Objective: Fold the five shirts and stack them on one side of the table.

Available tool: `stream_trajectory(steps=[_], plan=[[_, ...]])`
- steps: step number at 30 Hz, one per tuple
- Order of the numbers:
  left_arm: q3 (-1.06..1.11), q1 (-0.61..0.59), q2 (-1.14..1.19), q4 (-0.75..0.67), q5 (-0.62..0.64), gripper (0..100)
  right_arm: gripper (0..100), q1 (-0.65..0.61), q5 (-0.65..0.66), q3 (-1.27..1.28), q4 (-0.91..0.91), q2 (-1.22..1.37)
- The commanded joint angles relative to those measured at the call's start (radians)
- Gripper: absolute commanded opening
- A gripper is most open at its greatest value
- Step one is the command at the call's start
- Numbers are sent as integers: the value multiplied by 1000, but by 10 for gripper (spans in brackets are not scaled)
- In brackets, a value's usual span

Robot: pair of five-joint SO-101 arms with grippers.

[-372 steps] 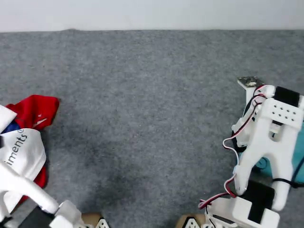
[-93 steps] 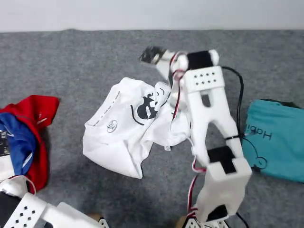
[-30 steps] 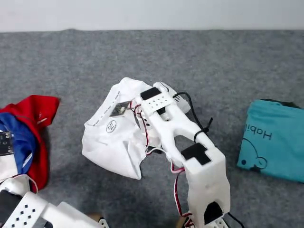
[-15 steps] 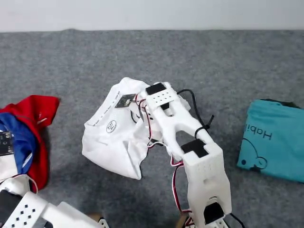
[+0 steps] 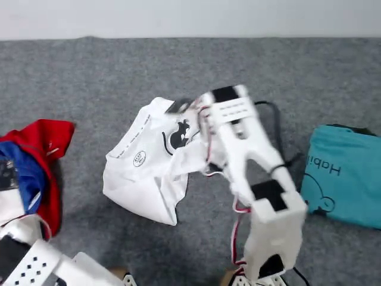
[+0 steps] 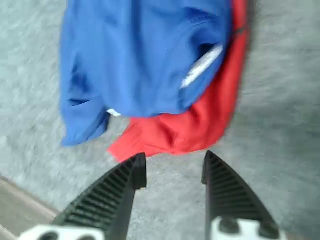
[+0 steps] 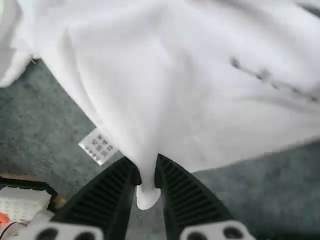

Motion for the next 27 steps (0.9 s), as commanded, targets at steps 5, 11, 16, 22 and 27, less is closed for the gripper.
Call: stream_trajectory(steps=[5, 11, 16, 22, 27], plan=[[-182, 387, 8, 109, 184, 187, 10, 145, 6, -17, 51, -269], [-239, 698, 298, 126, 187, 153, 10, 173, 0, 69, 51, -326], [-458, 913, 620, 167, 187, 168, 10, 199, -2, 129, 47, -355], [-667, 1065, 939, 190, 98, 211, 10, 213, -58, 137, 47, -354], [-745, 1114, 1128, 189, -15, 213, 10, 214, -83, 137, 47, -358]])
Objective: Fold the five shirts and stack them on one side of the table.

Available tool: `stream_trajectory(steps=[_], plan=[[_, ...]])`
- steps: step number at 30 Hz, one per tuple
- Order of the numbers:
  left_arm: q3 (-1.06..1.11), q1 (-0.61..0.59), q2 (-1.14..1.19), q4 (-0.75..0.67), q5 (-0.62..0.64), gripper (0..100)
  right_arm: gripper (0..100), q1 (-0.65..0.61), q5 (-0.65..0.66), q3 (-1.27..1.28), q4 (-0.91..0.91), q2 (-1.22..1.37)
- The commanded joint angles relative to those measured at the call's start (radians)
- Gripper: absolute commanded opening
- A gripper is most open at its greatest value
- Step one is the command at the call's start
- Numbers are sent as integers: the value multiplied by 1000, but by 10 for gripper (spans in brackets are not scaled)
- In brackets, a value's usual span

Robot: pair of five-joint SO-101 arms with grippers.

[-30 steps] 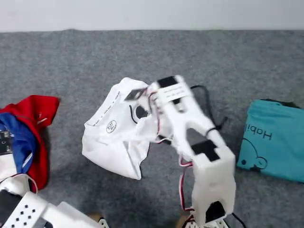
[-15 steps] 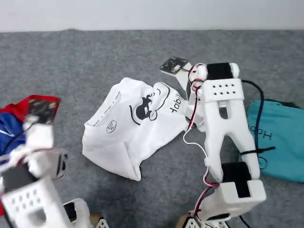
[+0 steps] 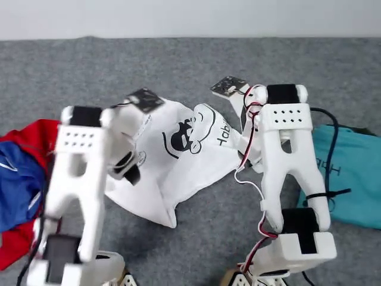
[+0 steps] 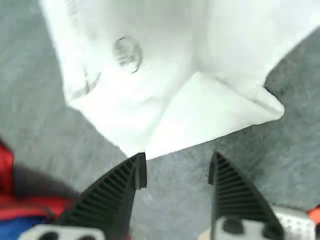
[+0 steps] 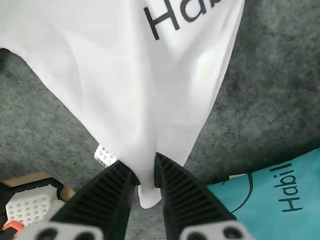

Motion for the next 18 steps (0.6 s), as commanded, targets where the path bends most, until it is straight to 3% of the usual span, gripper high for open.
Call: stream_trajectory(steps=[1, 11, 18], plan=[[-71, 32, 110, 29, -84, 213, 10, 18, -32, -6, 33, -64], [-188, 81, 374, 11, -161, 212, 10, 18, -38, -3, 36, -64], [-203, 121, 465, -106, -155, 212, 10, 18, -66, -3, 38, -64]])
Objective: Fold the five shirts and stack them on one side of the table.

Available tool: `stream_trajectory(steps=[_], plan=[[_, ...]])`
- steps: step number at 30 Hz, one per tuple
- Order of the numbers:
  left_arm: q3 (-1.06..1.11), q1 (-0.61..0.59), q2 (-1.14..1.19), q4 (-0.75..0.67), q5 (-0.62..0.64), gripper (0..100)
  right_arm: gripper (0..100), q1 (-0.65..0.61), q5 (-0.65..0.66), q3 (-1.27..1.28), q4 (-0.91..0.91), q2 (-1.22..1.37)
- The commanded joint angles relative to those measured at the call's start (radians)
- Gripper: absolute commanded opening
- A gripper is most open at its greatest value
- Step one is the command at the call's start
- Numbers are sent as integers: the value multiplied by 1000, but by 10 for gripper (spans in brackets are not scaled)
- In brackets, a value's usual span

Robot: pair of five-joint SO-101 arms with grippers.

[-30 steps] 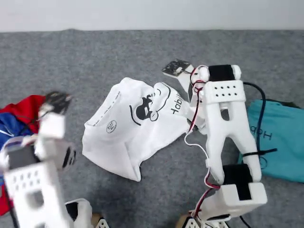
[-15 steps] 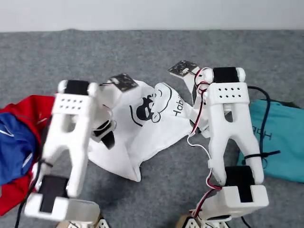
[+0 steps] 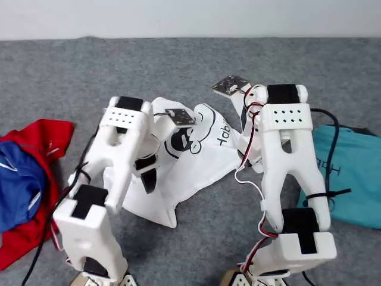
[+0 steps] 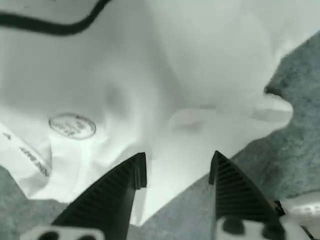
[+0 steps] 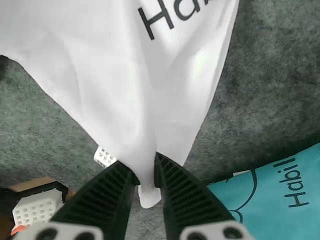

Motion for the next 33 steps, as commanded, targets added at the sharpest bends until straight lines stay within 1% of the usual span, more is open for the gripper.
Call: stream_trajectory(steps=[1, 6, 12, 15, 22, 25, 28, 33], plan=[[-35, 11, 23, -54, -6, 212, 10, 16, -23, -3, 38, -64], [-35, 8, 84, -95, -6, 211, 10, 16, -25, -3, 38, -64], [-33, 44, 150, -89, -6, 204, 10, 16, -25, -3, 36, -62], [-31, 66, 160, -80, -6, 148, 10, 16, -25, -3, 36, -61], [-35, 103, 160, 5, -9, 6, 10, 16, -25, -3, 36, -62], [-35, 94, 158, 28, -9, 6, 10, 16, -23, -3, 36, -62], [-35, 81, 121, 52, -9, 6, 10, 16, -21, -3, 36, -62], [-33, 40, -26, 54, -8, 6, 10, 18, -21, -3, 35, -64]])
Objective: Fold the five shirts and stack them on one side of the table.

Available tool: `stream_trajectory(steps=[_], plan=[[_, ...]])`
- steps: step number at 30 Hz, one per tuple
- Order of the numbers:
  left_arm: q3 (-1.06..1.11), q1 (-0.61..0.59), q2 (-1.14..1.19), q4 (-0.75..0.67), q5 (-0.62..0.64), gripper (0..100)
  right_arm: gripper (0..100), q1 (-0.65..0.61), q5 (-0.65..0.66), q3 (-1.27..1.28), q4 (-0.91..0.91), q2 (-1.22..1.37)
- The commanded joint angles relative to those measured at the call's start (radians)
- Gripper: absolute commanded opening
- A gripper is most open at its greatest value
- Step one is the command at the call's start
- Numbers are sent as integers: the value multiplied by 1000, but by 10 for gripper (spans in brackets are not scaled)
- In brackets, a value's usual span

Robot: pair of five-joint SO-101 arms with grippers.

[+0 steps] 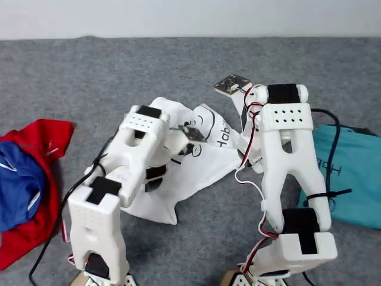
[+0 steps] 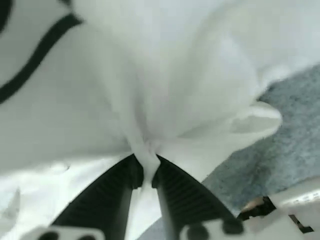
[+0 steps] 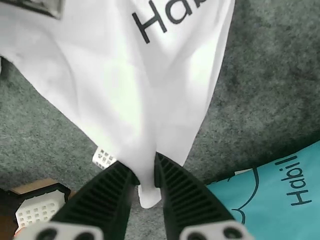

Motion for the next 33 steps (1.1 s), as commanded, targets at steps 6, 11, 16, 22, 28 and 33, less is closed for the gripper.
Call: stream_trajectory(steps=[6, 11, 16, 22, 28, 33], plan=[[27, -14, -172, 40, -6, 58, 10, 18, -6, -3, 33, -62], [104, 31, -141, -12, -5, 120, 10, 18, -5, -3, 33, -59], [128, 49, -109, -25, -5, 119, 10, 18, -5, -3, 33, -62], [145, 44, -130, -12, -5, 118, 10, 18, -5, -3, 33, -62], [214, 28, -107, -80, -5, 118, 10, 18, -6, -3, 35, -62], [222, 26, -112, -81, -5, 2, 10, 18, -6, -3, 36, -64]])
